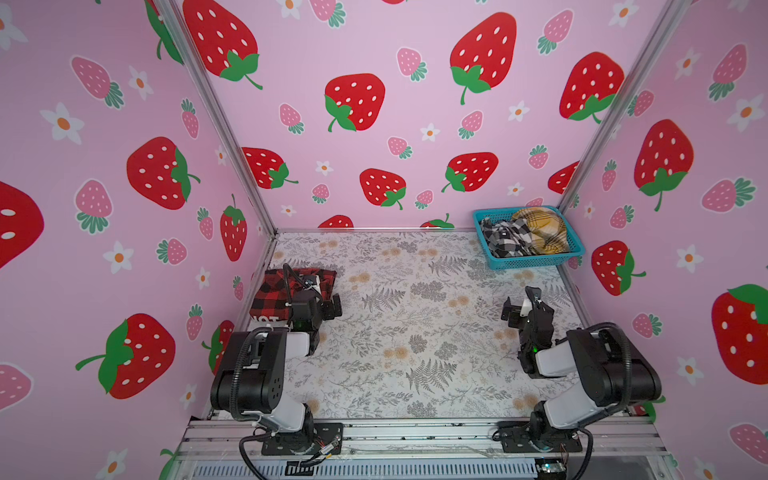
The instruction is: Fold and stack the long sleeve shirts
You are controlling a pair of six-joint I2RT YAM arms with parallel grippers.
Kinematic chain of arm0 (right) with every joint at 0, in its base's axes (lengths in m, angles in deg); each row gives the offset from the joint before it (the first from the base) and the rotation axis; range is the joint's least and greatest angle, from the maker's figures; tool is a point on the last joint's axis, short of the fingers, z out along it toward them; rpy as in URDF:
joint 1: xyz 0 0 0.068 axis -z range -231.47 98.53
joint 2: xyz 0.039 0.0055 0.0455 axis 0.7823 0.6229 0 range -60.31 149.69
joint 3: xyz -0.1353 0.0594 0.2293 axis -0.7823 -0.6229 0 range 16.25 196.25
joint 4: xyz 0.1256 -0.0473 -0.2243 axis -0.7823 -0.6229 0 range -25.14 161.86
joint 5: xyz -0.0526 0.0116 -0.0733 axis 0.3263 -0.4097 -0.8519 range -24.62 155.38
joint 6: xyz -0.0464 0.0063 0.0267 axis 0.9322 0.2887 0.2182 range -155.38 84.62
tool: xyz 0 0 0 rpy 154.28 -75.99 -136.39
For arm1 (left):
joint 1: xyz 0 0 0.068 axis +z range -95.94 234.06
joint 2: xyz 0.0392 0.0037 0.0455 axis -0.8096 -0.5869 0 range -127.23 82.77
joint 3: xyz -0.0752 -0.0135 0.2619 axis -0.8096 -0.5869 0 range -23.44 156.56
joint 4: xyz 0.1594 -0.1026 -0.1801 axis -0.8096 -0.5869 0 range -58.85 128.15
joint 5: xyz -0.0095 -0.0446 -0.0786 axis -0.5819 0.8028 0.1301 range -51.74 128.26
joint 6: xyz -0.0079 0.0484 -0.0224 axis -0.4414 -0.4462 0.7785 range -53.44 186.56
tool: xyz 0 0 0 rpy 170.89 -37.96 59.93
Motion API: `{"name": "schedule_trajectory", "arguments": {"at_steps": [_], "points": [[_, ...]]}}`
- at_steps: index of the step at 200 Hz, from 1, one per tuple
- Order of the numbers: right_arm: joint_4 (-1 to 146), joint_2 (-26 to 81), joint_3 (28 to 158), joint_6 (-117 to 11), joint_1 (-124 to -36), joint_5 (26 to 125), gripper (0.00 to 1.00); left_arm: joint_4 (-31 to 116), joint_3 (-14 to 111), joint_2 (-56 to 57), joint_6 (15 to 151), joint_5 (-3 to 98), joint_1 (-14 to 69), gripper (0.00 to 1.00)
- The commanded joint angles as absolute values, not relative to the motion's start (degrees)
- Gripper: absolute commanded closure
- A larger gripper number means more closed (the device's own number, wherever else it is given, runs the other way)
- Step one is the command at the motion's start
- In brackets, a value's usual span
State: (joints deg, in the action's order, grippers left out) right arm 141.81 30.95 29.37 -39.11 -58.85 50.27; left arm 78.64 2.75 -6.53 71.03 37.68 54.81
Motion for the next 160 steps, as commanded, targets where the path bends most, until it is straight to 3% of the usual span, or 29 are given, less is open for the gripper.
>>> {"name": "schedule_trajectory", "arguments": {"at_steps": [1, 160], "points": [[142.13, 29.65, 31.88, -37.42, -58.19, 53.54, 0.00, 82.08, 2.85, -6.39, 69.42, 35.98, 55.05, 0.01], [144.57, 29.95, 31.19, -36.53, -59.17, 52.03, 0.00, 81.48, 2.88, -6.05, 68.58, 34.66, 54.06, 0.01]]}}
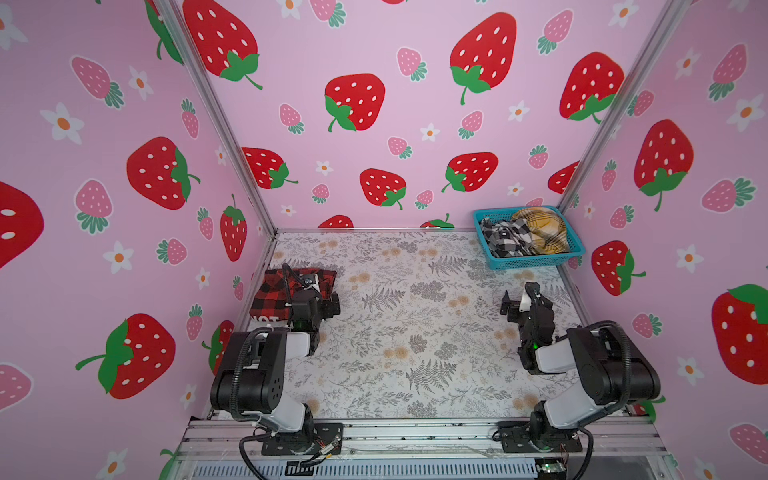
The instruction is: Fold and stack the long sleeve shirts
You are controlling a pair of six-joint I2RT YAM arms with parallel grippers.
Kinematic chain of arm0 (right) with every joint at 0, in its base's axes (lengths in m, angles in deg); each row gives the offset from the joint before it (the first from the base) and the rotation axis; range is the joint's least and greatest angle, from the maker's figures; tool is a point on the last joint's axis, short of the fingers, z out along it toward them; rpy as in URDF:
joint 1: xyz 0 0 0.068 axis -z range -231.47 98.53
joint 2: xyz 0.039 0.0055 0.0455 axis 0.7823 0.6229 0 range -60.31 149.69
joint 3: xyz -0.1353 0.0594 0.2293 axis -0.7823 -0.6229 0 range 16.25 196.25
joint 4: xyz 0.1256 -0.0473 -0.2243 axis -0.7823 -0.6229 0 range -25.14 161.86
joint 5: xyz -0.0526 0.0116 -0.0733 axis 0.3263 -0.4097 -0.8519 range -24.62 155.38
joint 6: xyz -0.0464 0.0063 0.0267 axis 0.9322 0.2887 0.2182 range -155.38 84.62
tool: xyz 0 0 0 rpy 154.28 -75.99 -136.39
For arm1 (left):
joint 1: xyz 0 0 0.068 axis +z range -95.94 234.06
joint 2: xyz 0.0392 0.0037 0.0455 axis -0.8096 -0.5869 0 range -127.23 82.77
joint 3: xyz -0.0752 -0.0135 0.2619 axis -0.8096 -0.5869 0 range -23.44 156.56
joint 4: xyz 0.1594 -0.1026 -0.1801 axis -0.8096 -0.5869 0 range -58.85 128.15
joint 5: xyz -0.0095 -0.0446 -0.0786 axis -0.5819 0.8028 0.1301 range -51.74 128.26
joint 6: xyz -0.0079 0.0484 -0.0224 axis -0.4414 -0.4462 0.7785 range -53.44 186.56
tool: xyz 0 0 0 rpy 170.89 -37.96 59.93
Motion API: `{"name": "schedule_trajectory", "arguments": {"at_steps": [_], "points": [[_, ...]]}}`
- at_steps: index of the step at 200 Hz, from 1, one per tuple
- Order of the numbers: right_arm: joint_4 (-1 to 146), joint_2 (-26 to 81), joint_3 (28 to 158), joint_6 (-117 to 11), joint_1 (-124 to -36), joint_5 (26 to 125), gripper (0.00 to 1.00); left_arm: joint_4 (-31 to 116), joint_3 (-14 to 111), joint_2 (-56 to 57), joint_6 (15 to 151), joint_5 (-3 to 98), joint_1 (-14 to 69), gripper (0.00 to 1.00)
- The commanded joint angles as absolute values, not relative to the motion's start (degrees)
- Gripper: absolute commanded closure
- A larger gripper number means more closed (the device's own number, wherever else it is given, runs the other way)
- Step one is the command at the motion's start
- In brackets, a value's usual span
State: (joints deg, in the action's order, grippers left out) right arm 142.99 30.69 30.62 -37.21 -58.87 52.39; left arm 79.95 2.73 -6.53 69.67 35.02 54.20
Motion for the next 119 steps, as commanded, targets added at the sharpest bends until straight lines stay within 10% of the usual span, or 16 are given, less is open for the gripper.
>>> {"name": "schedule_trajectory", "arguments": {"at_steps": [1, 119], "points": [[144.60, 29.95, 31.19, -36.53, -59.19, 52.03, 0.00, 81.48, 2.86, -6.03, 68.58, 34.66, 54.11, 0.01], [144.35, 30.05, 31.36, -36.55, -59.19, 52.11, 0.00, 81.39, 2.93, -6.01, 68.58, 34.75, 54.16, 0.01]]}}
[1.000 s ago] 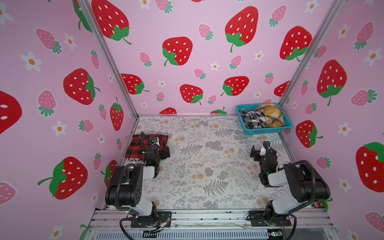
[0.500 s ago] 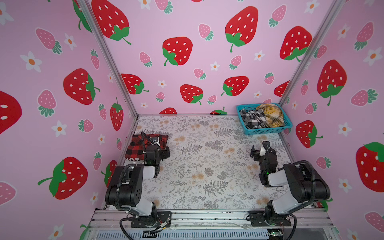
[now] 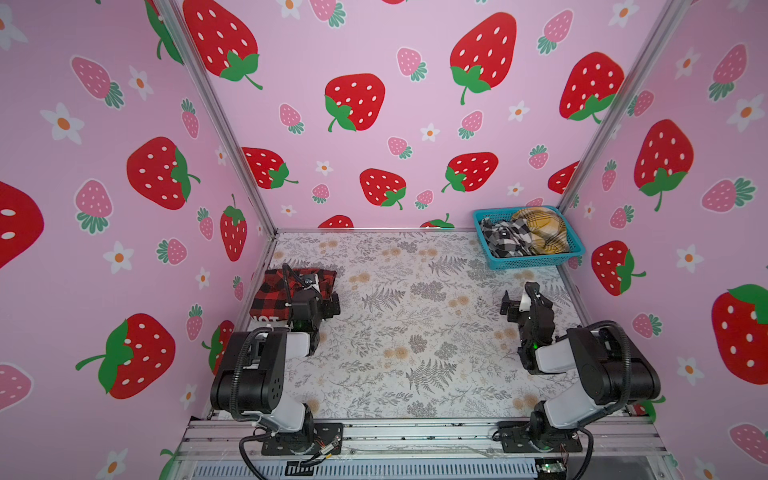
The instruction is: Fold and stack the long sleeve shirts
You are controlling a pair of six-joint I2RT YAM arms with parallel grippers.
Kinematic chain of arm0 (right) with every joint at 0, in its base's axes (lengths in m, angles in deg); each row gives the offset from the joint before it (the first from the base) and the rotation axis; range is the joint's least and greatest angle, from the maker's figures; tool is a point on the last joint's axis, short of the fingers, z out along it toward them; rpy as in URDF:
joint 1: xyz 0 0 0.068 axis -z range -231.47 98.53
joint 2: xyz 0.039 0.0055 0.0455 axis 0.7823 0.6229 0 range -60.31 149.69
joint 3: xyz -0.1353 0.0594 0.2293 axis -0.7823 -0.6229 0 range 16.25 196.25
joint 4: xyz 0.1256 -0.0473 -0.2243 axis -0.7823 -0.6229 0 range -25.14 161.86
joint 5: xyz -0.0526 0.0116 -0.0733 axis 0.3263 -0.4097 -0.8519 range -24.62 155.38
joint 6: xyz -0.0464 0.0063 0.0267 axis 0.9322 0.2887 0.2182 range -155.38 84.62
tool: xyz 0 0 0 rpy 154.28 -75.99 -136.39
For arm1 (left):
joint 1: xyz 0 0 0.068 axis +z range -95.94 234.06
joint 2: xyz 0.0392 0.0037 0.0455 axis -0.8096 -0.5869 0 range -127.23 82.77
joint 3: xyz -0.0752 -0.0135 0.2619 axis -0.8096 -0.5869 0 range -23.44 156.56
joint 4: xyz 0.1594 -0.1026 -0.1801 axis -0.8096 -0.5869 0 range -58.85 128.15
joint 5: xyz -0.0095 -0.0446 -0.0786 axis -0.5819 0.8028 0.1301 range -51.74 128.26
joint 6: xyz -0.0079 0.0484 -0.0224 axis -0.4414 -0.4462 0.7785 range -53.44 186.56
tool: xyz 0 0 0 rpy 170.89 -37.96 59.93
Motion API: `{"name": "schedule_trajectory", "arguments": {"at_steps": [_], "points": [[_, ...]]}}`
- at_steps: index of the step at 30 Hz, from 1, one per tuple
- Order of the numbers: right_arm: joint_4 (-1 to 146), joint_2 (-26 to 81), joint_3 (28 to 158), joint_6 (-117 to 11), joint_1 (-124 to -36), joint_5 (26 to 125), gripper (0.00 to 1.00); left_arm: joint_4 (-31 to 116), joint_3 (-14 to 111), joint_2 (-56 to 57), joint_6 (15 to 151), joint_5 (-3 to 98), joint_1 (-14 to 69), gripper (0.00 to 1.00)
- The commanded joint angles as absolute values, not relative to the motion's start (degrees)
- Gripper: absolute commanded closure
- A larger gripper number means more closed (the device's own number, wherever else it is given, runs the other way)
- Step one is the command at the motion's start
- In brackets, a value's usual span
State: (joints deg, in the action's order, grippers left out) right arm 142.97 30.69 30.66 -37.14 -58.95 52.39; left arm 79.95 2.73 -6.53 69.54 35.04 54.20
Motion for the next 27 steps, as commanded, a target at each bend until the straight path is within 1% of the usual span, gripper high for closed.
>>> {"name": "schedule_trajectory", "arguments": {"at_steps": [1, 24, 27], "points": [[144.31, 30.09, 31.36, -36.54, -59.20, 52.11, 0.00, 81.39, 2.93, -6.05, 68.53, 34.75, 54.20, 0.01], [144.54, 29.87, 31.12, -36.57, -59.18, 52.05, 0.00, 80.38, 3.72, -6.57, 68.66, 35.19, 54.32, 0.01], [144.55, 29.86, 31.17, -36.58, -59.12, 52.03, 0.00, 82.68, 2.05, -5.71, 68.49, 35.45, 54.27, 0.01]]}}
